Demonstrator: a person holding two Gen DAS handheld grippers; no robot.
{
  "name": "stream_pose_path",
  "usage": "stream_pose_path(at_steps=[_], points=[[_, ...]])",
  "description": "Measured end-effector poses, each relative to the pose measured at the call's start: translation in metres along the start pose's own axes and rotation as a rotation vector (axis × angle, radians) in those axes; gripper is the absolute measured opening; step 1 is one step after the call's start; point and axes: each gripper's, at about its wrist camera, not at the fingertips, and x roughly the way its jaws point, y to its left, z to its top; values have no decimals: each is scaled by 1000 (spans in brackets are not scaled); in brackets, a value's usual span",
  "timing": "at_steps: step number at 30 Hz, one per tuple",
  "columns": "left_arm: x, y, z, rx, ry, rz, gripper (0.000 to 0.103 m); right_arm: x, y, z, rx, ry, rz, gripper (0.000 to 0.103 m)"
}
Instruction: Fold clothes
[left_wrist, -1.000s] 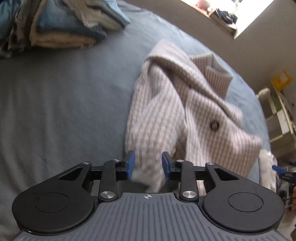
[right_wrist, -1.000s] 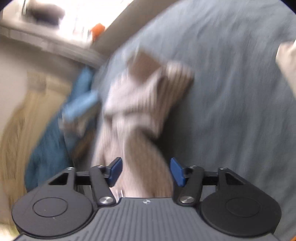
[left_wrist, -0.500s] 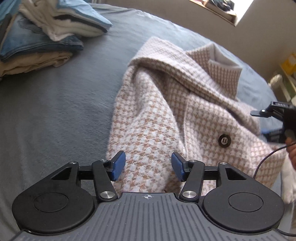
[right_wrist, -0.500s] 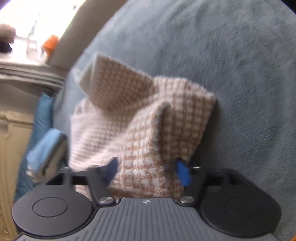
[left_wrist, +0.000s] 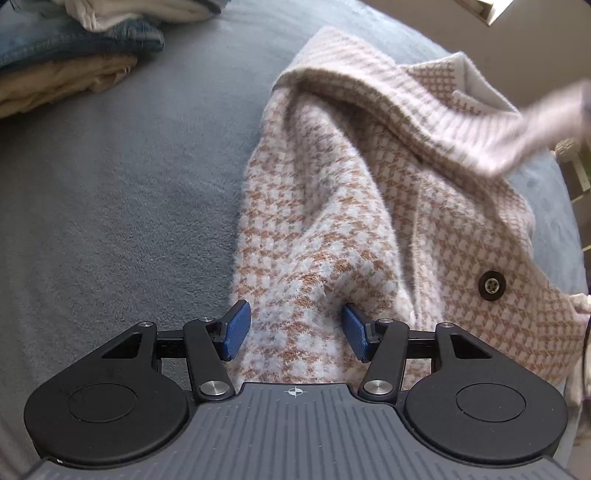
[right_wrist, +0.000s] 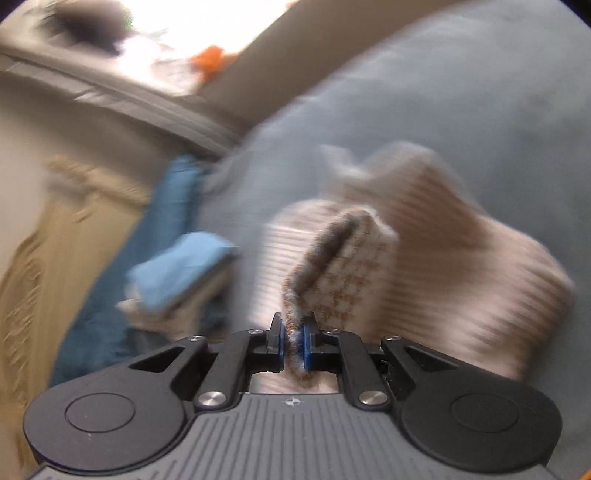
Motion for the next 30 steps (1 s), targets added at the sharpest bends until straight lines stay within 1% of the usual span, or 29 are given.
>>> stream_pose_path(at_steps=[5, 7, 11, 12, 13, 15, 16, 19, 21, 23, 26, 27, 28, 30], points=[[3, 5, 11, -20, 42, -15, 55, 73, 110, 49, -156, 30, 221, 10], [3, 8, 15, -28, 54, -23, 55, 106, 157, 64, -201, 40, 334, 10], [5, 16, 21, -46, 72, -46, 55, 150, 249, 78, -362, 19, 512, 10], [5, 18, 22, -53, 74, -54, 55, 160, 267, 79, -400, 14, 539, 10], [6, 20, 23, -61, 77, -61, 55, 172, 275, 78, -416, 21, 540, 10], [7, 25, 23, -80, 85, -75, 55, 197, 278, 76, -416, 52, 523, 10], [7, 26, 23, -89, 89, -83, 55, 212, 273, 73, -412, 73, 486, 10], [3, 32, 24, -117, 92, -106, 55, 258, 237, 59, -386, 147, 307, 9], [-2, 37, 25, -133, 91, -117, 55, 286, 204, 48, -355, 200, 194, 9], [-5, 42, 26, -144, 95, -122, 55, 310, 175, 33, -327, 233, 80, 9], [-5, 48, 29, -140, 108, -123, 55, 342, 146, 12, -303, 298, -70, 12], [-5, 48, 30, -133, 112, -120, 55, 350, 138, 5, -301, 321, -98, 12], [-4, 49, 31, -126, 117, -117, 55, 356, 131, -2, -307, 343, -104, 13], [-3, 48, 34, -111, 127, -113, 55, 360, 124, -13, -320, 375, -139, 21]])
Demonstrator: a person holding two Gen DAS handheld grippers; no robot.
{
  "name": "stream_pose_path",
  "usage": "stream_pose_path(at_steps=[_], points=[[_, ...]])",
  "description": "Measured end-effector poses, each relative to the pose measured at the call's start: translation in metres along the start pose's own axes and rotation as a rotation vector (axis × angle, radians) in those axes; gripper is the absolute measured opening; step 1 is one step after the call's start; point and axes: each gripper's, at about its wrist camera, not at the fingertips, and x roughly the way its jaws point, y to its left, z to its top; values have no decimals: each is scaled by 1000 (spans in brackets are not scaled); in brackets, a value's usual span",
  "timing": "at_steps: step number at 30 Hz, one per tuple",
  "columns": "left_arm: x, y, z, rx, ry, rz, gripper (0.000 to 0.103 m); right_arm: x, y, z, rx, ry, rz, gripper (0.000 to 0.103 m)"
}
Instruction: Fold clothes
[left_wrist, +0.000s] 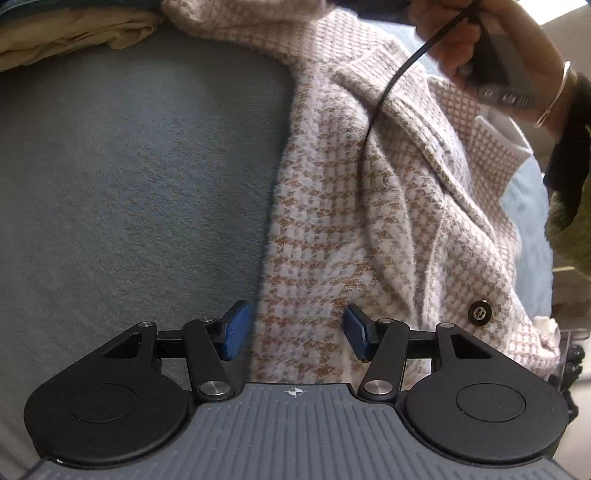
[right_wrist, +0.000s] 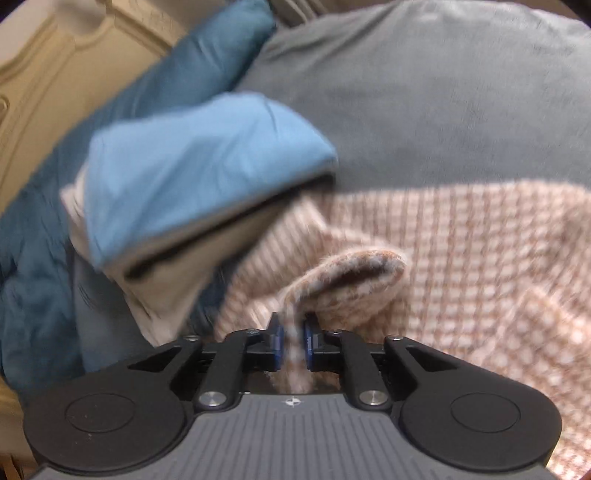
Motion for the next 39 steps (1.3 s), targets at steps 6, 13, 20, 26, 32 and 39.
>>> stream_pose_path(at_steps=[6, 13, 20, 26, 32, 39], points=[[-5, 4, 5, 11, 35, -10, 55, -52, -6, -35, -27, 6, -126, 53], [-16, 25, 7, -23, 53, -7, 55, -112, -11, -72, -260, -48, -375, 74], [-47, 41, 26, -69, 43, 106, 55, -35, -18, -100, -497, 31, -681, 59], [-80, 33, 47, -34, 29, 162, 55, -97, -26, -97, -262, -115, -628, 18], [-66, 9, 63, 14, 45, 154, 55, -250, -59, -108, -81, -335, -764, 15], [-31, -42, 65, 136, 58, 147, 55, -423, -160, -152, 75, -474, -1172, 15]])
